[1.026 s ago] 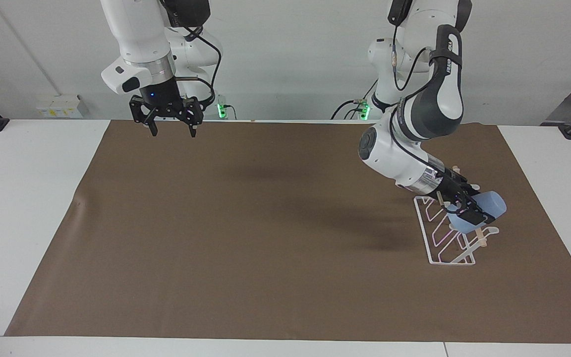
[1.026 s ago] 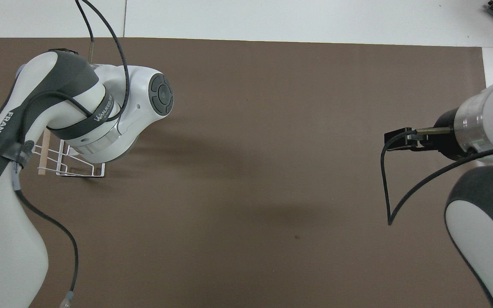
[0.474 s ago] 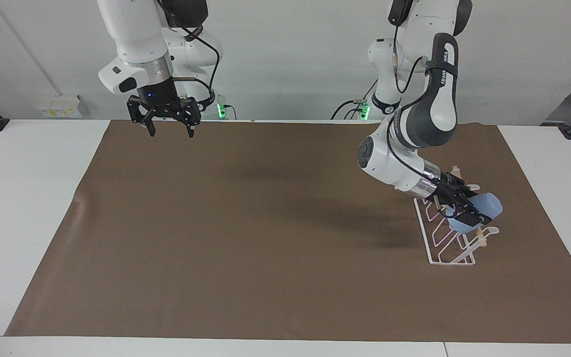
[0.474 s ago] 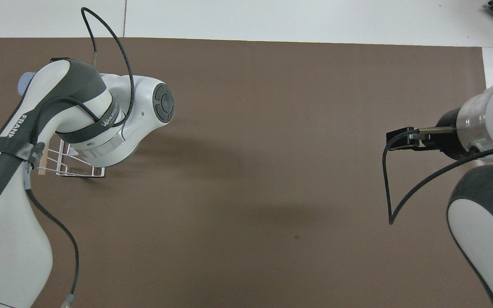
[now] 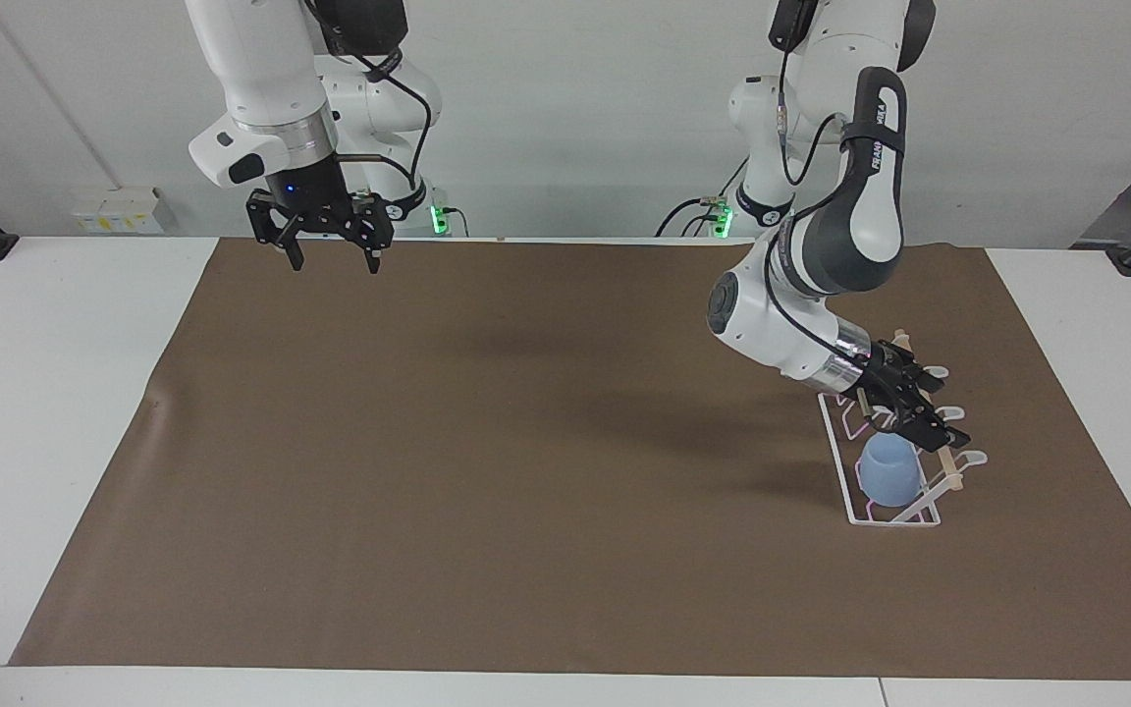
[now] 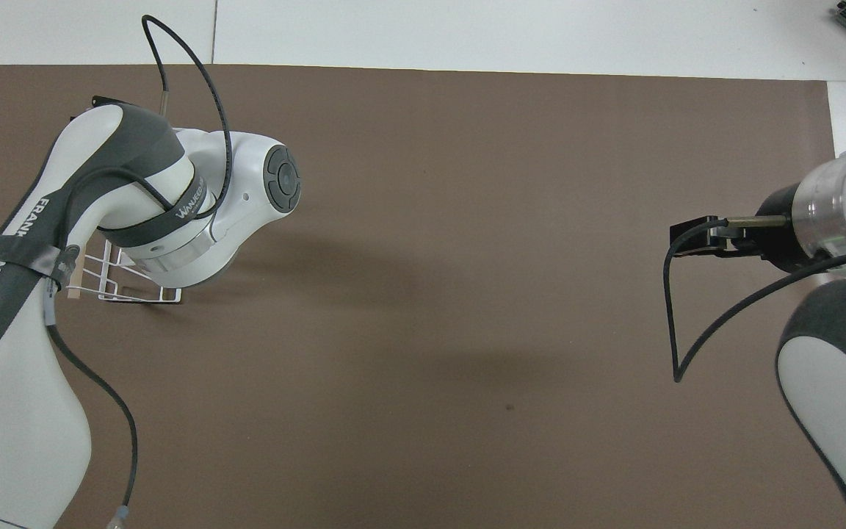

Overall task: Hang cup on cup holder
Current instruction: 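Hang the cup on the rack hook with the left gripper, then open the left gripper and withdraw it from the rack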

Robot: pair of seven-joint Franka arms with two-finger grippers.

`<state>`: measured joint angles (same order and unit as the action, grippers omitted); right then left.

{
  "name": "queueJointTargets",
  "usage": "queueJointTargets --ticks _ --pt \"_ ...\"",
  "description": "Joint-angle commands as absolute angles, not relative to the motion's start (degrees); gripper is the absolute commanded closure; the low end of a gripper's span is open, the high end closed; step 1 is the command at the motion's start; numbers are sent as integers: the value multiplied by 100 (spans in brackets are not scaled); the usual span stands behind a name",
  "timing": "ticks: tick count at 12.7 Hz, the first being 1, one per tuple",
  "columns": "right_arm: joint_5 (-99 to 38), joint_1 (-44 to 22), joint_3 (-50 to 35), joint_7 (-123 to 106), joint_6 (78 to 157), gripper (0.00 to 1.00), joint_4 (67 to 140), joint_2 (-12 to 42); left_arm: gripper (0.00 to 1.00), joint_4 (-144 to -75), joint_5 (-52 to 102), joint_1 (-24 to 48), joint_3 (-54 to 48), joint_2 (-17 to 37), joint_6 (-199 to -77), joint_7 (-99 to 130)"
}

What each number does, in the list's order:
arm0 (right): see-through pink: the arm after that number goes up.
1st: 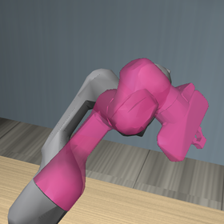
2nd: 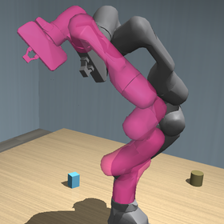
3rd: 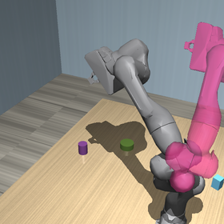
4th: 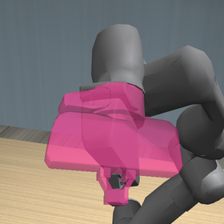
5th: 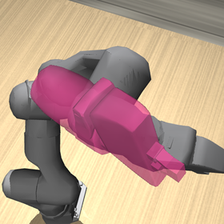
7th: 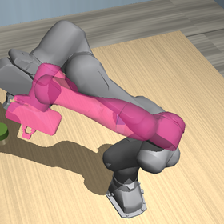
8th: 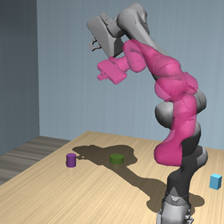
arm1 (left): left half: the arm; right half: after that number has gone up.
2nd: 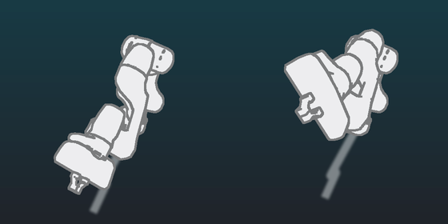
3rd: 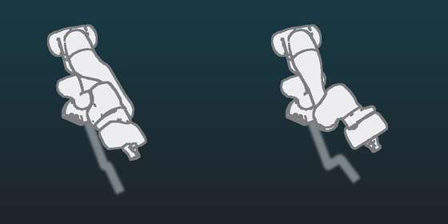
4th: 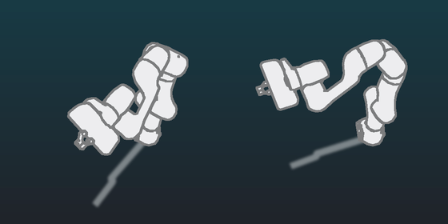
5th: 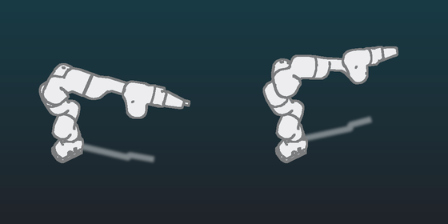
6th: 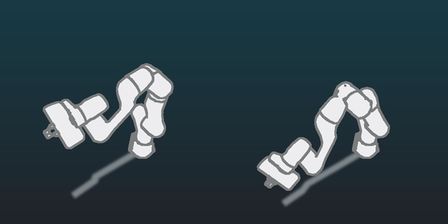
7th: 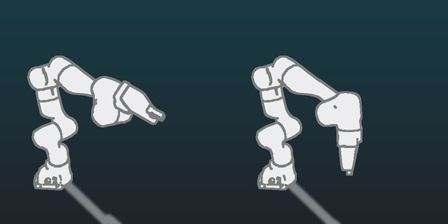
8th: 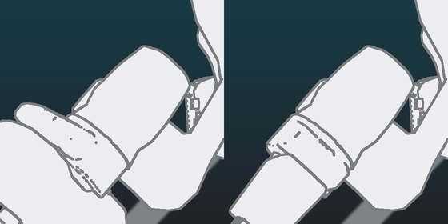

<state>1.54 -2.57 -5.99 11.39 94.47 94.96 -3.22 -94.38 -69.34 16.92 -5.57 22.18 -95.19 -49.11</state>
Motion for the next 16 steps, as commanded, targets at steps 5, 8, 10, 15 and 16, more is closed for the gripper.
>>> queueJointTargets --ticks 5,8,10,15,16 --pt "114 -149 -668 1037 9457 0 9554 -352 0 -9193 -5822 1565 -536 1760 -9273 -4816" --pt "123 -123 -659 1037 9466 0 9545 -352 0 -9176 -4802 1485 -536 1390 -8808 -4773" --pt "123 -71 -659 959 9475 0 9545 -352 0 -8975 -4178 1398 -527 1257 -8326 -4546" --pt "123 149 -659 194 9492 0 9545 -343 0 -8921 -2411 748 -536 424 -8253 -3833" --pt "123 158 -659 124 9492 0 9554 -343 0 -8895 -1947 608 -536 317 -8270 -3597"
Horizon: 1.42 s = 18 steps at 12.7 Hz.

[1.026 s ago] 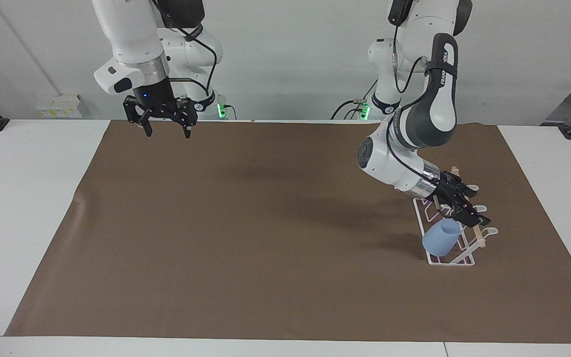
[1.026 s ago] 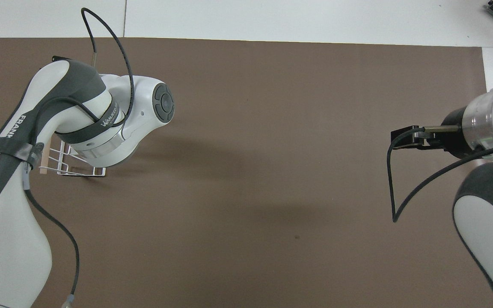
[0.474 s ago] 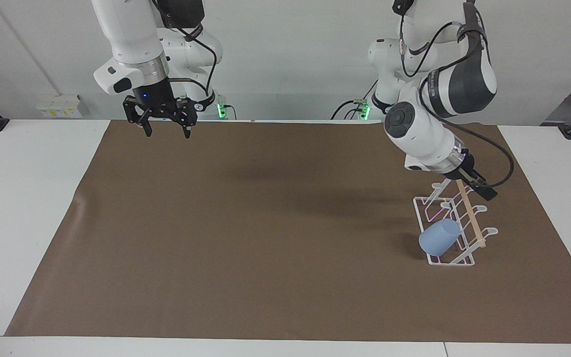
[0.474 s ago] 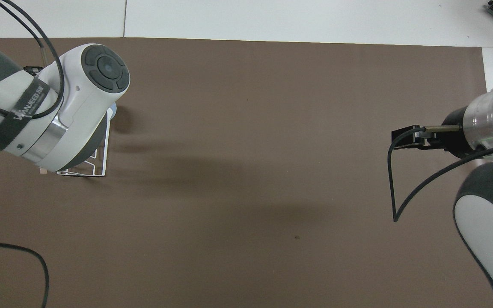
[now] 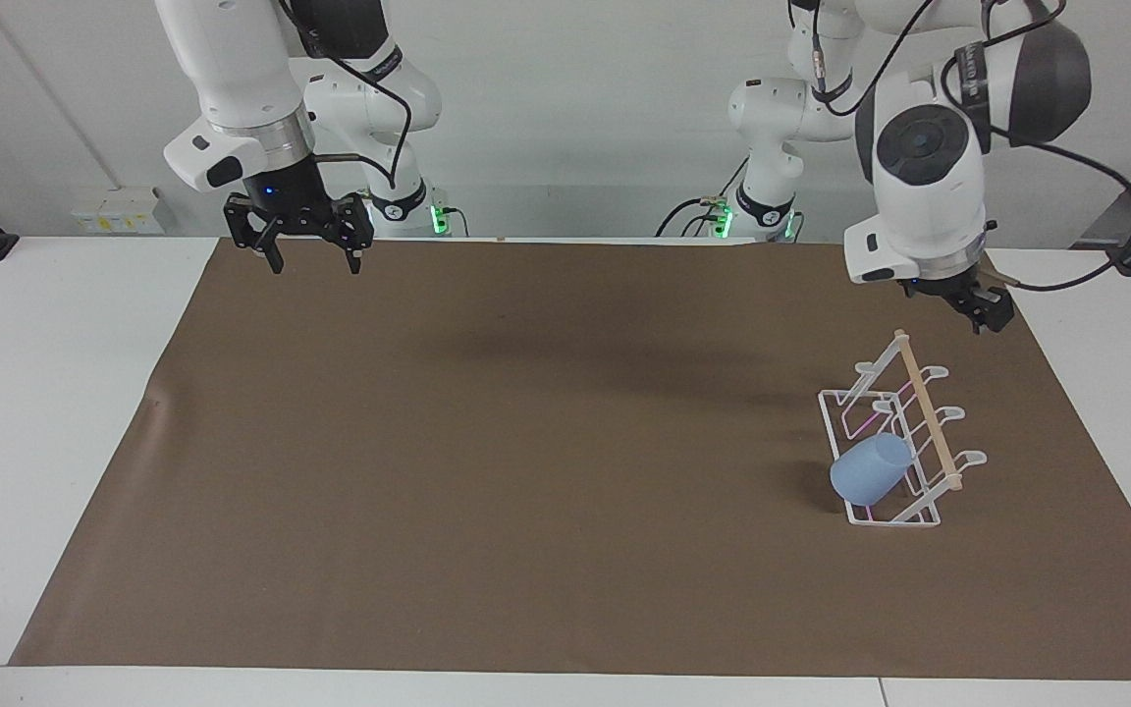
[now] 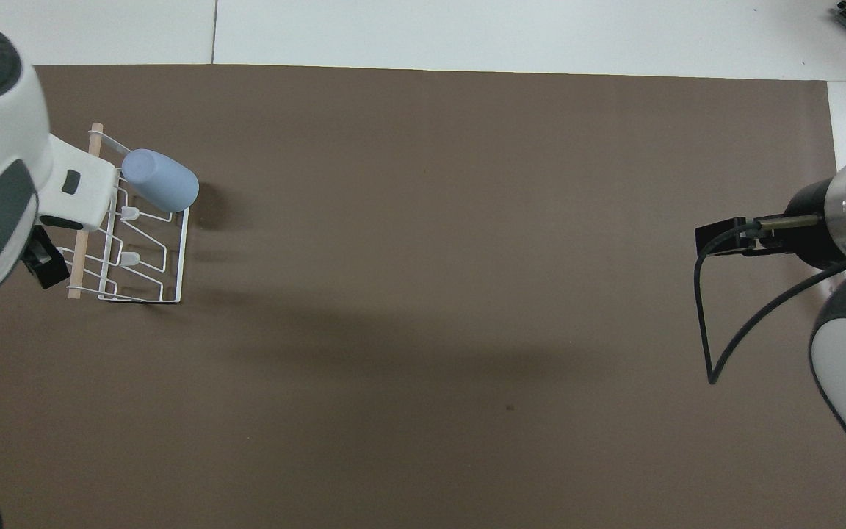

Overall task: Hang cup on cup holder
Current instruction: 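Open the left gripper and withdraw it from the rack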

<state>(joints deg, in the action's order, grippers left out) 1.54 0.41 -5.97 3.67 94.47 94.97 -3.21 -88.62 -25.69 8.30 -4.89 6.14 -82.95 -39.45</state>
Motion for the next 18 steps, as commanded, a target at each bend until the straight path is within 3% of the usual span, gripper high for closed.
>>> queueJointTargets --ticks 1,7,18 --pt "123 167 -659 88 9492 0 9554 -343 0 -8903 -1647 589 -536 212 -8253 -3403" --pt "123 158 -659 176 9492 0 9545 -343 0 -8895 -108 106 -536 -18 -8191 -1735" --pt "123 360 -659 149 9413 0 9545 -352 0 -8947 -9 149 -169 -18 -8516 -958"
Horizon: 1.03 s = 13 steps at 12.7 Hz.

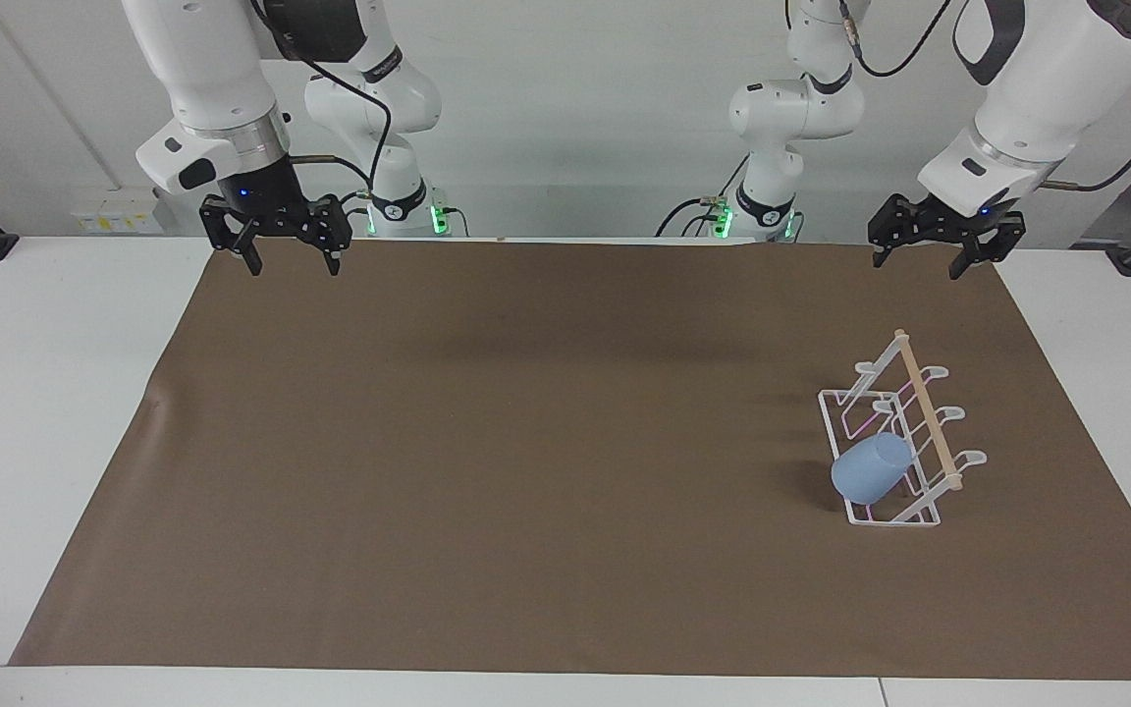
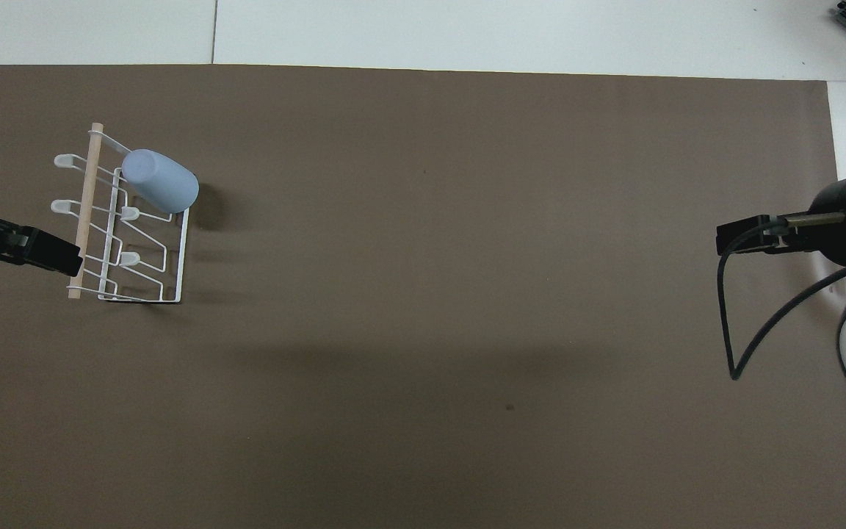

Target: Hang cup on cup holder

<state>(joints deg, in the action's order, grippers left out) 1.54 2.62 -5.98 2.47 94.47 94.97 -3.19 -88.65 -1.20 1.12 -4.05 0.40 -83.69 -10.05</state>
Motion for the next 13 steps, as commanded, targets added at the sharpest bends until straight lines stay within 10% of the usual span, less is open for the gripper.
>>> queueJointTargets --ticks 1,13 --pt "123 360 -659 149 9413 0 9545 -352 0 -8947 17 289 -36 -18 -8595 -958" --pt "123 475 -659 149 9404 0 9545 -352 0 -8868 308 967 817 -18 -8692 -1002"
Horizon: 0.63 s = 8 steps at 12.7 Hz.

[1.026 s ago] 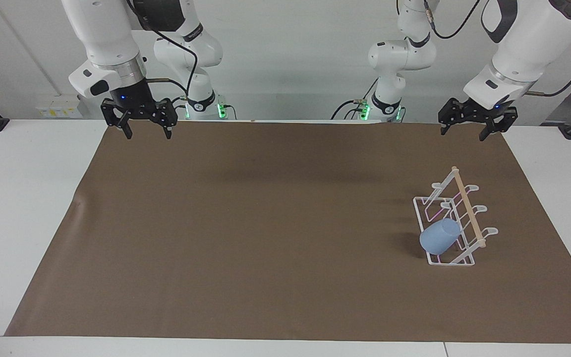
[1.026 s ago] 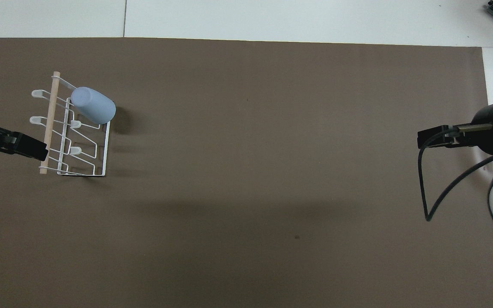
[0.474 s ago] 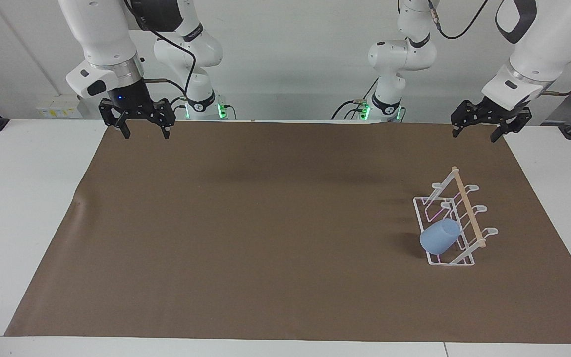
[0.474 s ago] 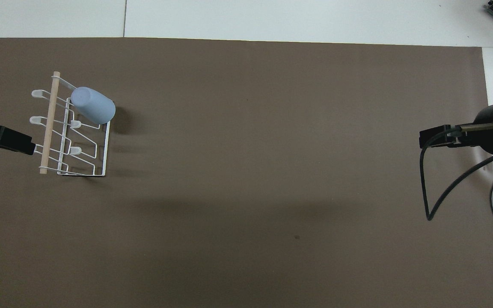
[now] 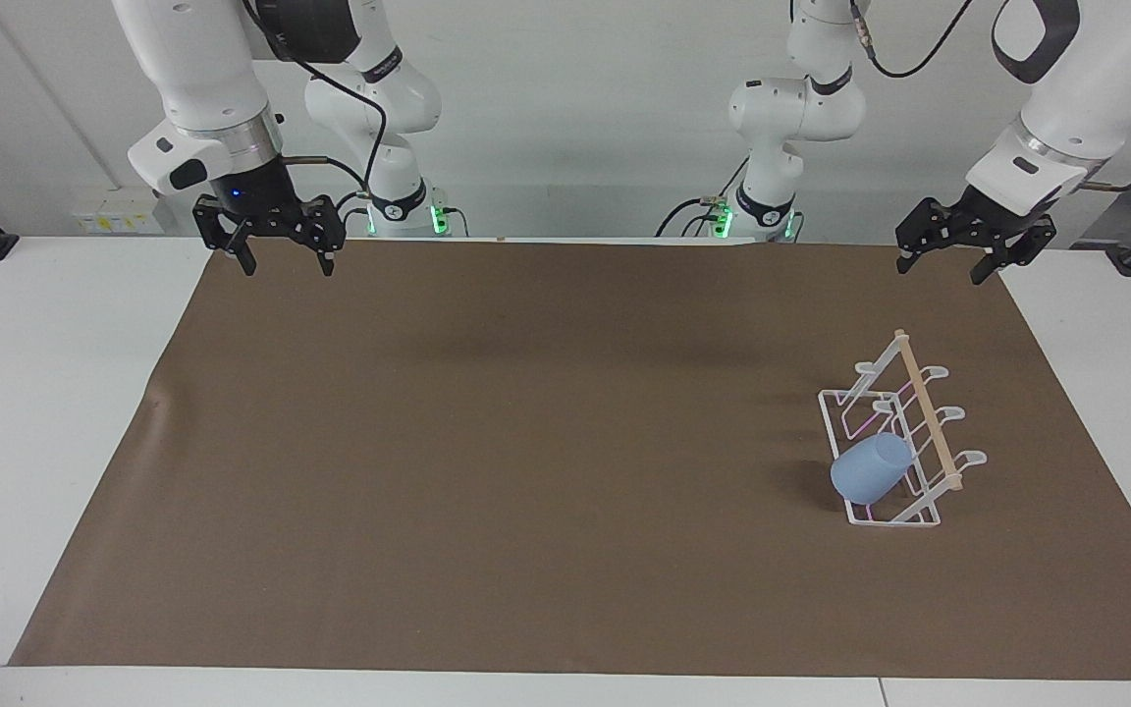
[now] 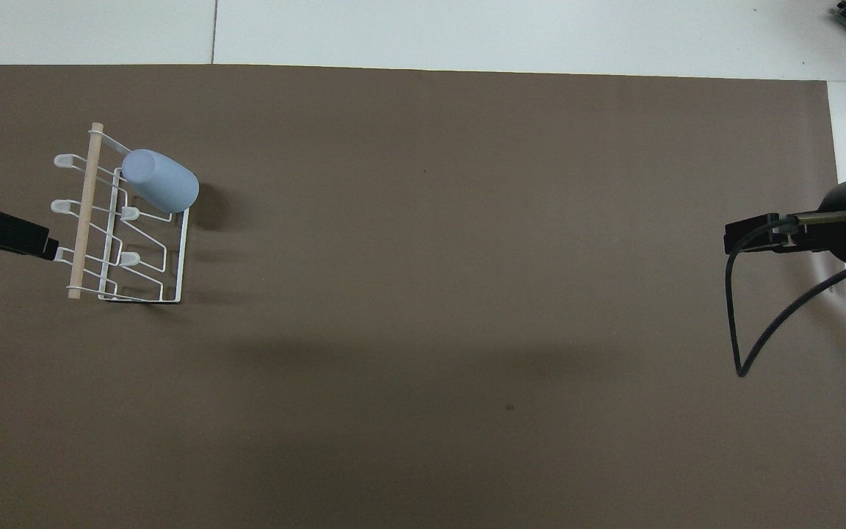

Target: Hang cup on cup holder

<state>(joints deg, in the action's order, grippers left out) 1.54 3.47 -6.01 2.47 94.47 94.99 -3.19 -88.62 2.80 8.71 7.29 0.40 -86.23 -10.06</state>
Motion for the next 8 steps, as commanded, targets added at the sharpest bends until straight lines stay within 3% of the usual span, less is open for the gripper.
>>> queueJointTargets --ticks 1,8 --pt "123 483 -659 149 9396 0 9545 -360 0 -8851 308 958 774 0 -8675 -976" --pt "114 650 -659 123 9387 0 9545 -352 0 -8604 264 896 721 44 -8613 -967"
